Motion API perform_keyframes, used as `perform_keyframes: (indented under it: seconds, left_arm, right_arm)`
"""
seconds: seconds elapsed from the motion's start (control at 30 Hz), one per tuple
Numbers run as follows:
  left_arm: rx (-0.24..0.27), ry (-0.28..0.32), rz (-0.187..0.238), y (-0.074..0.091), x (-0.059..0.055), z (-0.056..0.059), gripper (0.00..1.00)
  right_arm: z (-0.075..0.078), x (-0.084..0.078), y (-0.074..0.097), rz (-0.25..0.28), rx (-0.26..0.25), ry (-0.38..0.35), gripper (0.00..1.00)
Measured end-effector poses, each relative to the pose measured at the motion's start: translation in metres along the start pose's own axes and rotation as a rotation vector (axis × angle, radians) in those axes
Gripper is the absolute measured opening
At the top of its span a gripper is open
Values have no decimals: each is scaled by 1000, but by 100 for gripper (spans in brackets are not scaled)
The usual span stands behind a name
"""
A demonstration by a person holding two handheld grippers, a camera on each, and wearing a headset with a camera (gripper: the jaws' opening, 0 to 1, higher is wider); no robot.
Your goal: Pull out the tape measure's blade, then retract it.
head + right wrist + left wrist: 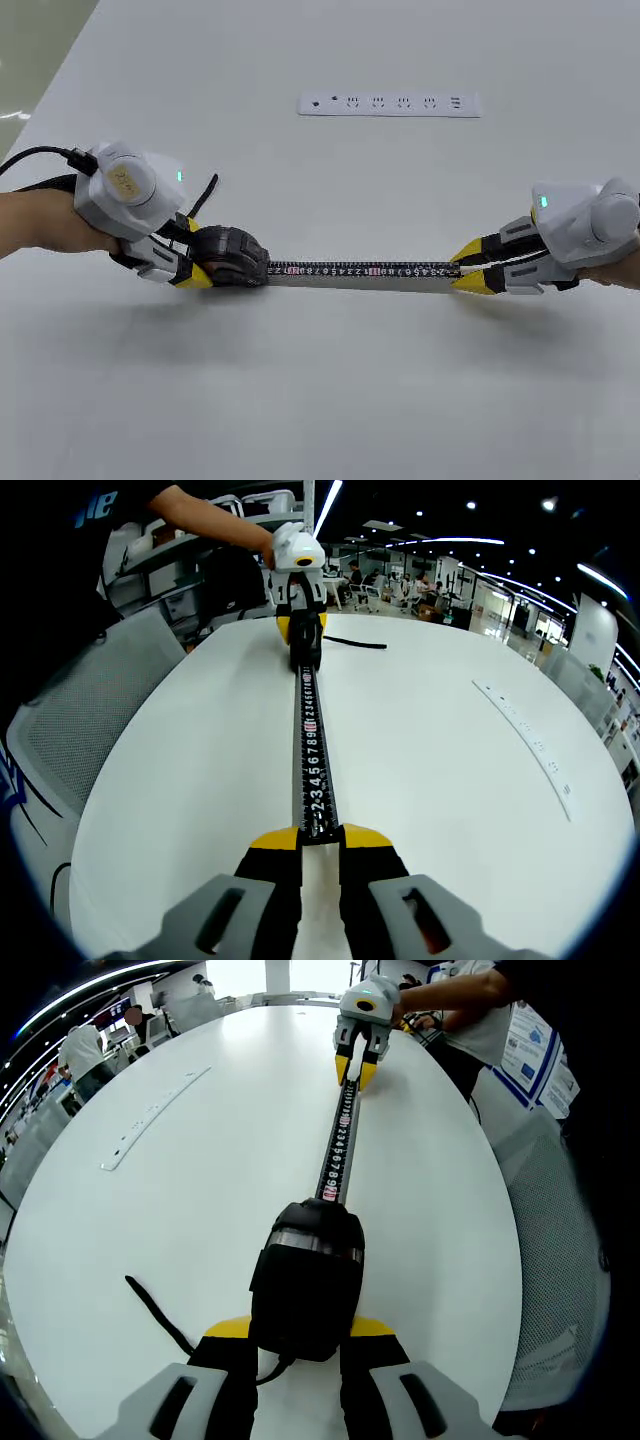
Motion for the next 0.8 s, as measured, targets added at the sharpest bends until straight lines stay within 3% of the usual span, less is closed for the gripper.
perform_keyframes:
  seconds: [0.8]
  left_arm:
    - [7,13,16,-2,2,-1,29]
  right_arm:
    - [1,-5,-4,-55,-15,35,13]
Point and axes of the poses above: the centre of the closed fingertips' face, and the gripper's own axes: y roughly backward along the fingers, z roughly to its right, x roughly out of its top, the point moved 3 cm from there along y, roughly backward along the fingers, and after that the axes turned 3 degrees about z, right-handed, at the moved point
